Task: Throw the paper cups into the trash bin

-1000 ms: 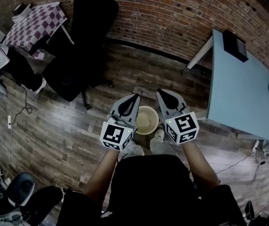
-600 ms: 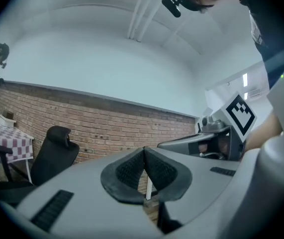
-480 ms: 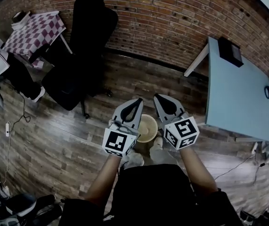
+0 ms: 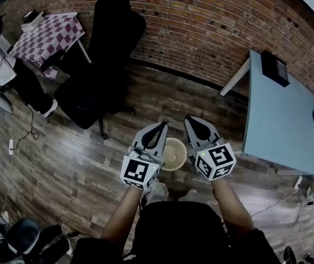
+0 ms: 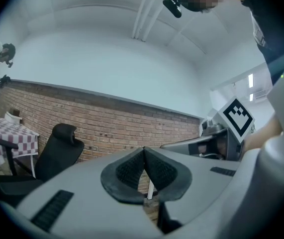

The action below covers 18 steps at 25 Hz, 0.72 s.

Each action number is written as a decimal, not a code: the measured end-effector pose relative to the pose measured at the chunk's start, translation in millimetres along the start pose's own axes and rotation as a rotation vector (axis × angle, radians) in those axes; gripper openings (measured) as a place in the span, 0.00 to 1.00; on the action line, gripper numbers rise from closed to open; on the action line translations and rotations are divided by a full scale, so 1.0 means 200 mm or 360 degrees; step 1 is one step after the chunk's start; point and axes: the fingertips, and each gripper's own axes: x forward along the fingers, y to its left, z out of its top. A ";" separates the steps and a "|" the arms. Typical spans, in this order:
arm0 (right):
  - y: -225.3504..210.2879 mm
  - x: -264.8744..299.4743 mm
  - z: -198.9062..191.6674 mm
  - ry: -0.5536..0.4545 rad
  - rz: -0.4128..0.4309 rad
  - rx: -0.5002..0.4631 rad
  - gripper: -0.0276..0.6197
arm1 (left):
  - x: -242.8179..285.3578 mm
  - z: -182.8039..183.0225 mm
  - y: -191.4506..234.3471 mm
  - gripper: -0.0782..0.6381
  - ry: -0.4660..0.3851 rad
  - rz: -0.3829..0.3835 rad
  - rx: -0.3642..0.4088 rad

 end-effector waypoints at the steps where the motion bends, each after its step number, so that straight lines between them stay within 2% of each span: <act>1: -0.01 0.00 0.00 -0.0007 0.0007 0.0009 0.05 | -0.01 0.01 0.00 0.12 -0.0020 0.0001 -0.0002; 8: -0.09 -0.10 0.04 -0.0059 0.0040 0.0042 0.05 | 0.02 0.06 -0.09 0.12 -0.0085 0.0069 -0.0012; 18: -0.15 -0.36 0.09 -0.0158 0.0123 0.0109 0.05 | 0.01 0.06 -0.33 0.12 -0.0071 0.0159 0.0023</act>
